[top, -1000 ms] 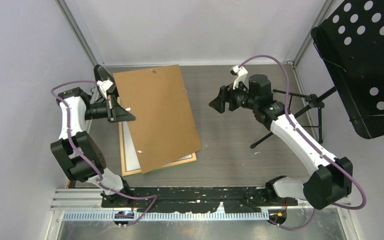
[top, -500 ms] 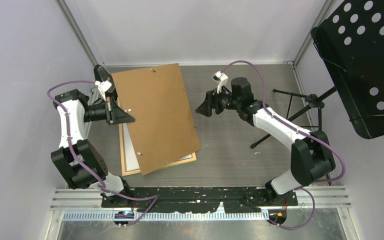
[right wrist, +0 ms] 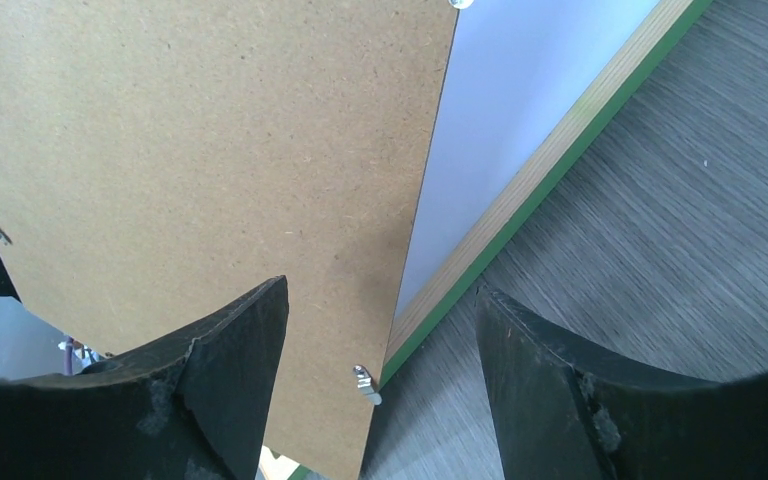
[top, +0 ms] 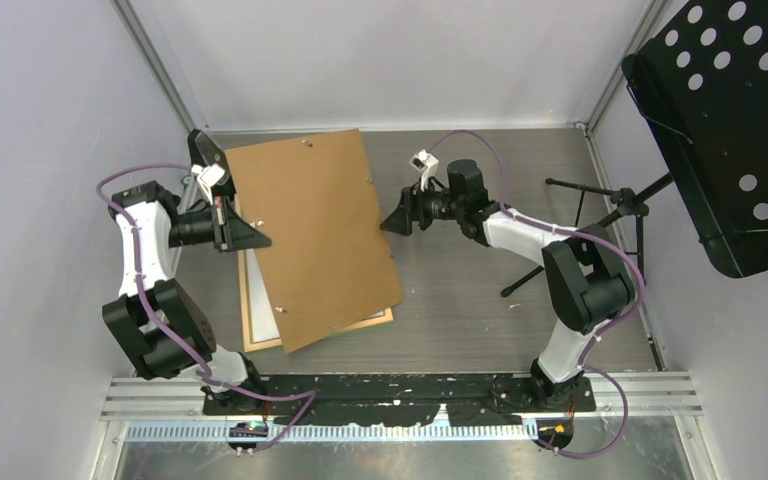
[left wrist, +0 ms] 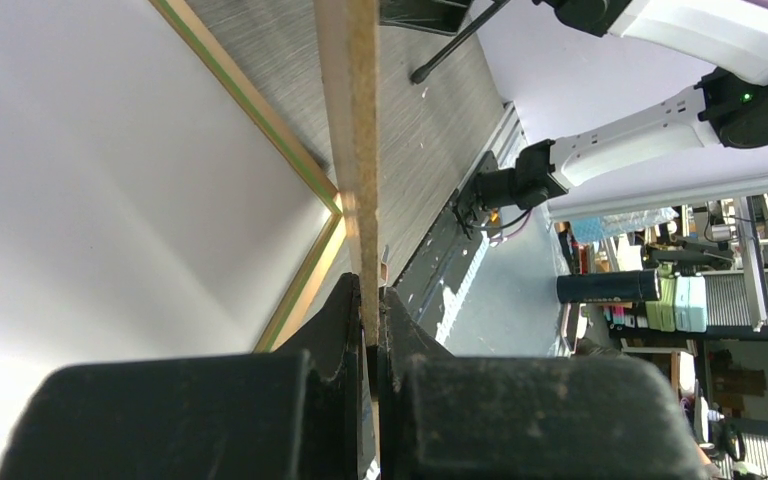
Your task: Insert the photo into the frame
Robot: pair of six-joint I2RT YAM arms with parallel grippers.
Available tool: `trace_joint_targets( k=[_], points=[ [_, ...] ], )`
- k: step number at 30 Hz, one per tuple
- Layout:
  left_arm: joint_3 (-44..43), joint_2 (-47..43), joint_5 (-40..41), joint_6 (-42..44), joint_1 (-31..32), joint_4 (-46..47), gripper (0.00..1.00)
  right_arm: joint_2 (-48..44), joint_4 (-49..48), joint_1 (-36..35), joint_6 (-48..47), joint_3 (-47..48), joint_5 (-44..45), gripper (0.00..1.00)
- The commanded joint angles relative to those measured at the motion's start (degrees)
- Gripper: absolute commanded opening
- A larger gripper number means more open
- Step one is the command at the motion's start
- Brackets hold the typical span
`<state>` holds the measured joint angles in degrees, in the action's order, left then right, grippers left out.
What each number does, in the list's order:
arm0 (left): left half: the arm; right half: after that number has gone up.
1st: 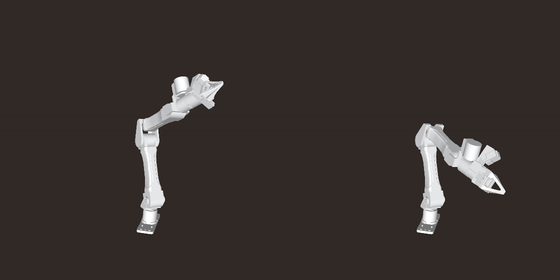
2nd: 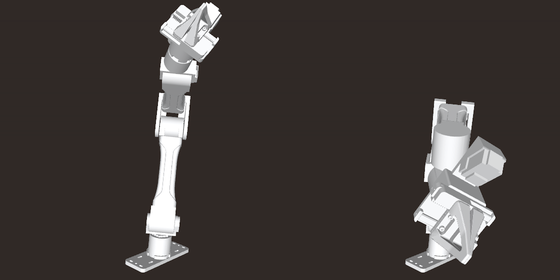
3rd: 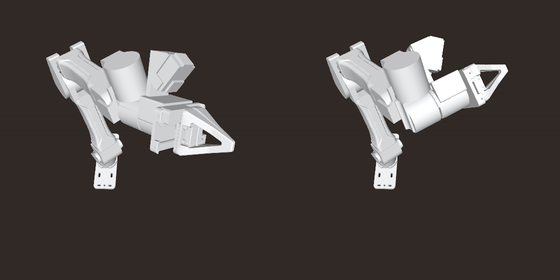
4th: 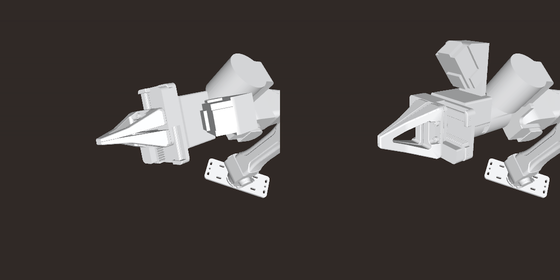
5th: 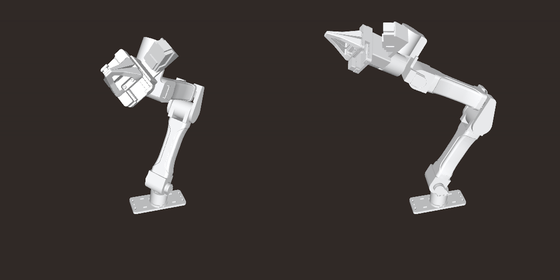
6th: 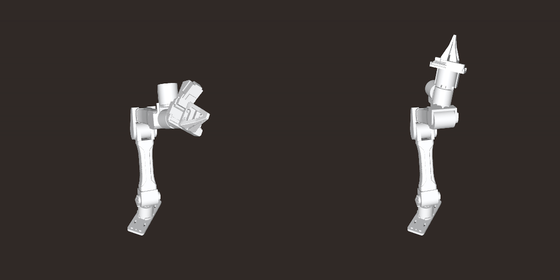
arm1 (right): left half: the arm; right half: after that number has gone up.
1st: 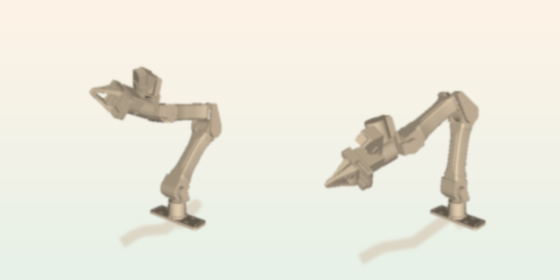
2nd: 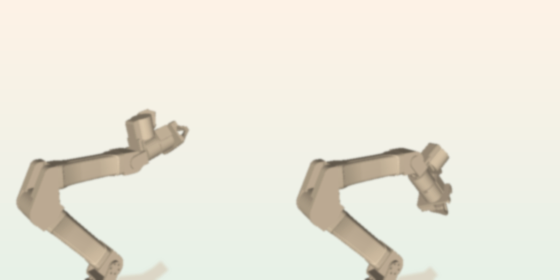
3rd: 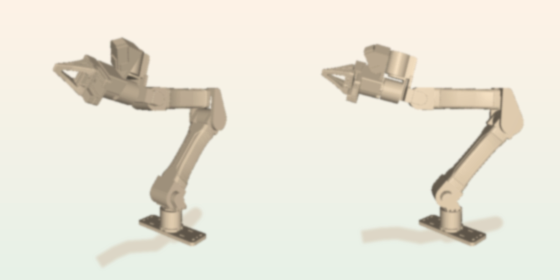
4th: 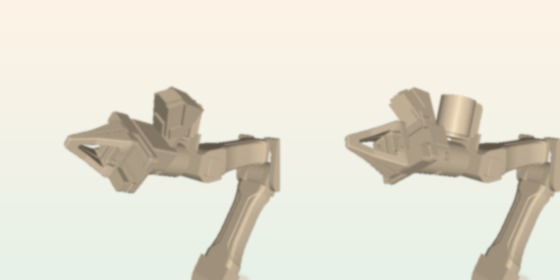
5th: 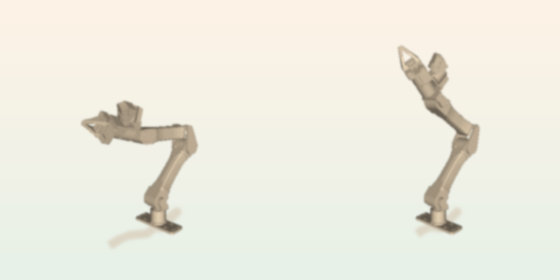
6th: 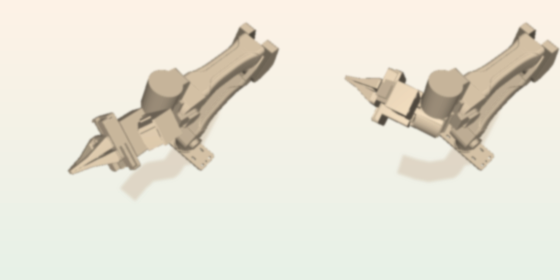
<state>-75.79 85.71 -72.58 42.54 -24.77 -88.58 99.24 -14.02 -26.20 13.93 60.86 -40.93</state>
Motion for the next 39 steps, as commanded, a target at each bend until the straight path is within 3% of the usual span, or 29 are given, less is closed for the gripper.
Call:
trace_joint_targets(
  k=[1,19,39],
  points=[
    [0.3,-2.5,-6.9,1.6,-0.4,-9.9,0.00,2.1,-7.1,-0.2,1.5,2.3,-3.7,0.75],
    [1.2,-2.0,-8.5,2.6,-0.4,-9.9,0.00,7.3,-13.2,-1.4,7.5,3.1,-12.1,0.70],
    [-1.4,3.1,-6.9,5.1,-1.4,-10.0,0.00,-0.6,-13.6,2.0,7.8,0.8,-17.5,0.46]
  ],
)
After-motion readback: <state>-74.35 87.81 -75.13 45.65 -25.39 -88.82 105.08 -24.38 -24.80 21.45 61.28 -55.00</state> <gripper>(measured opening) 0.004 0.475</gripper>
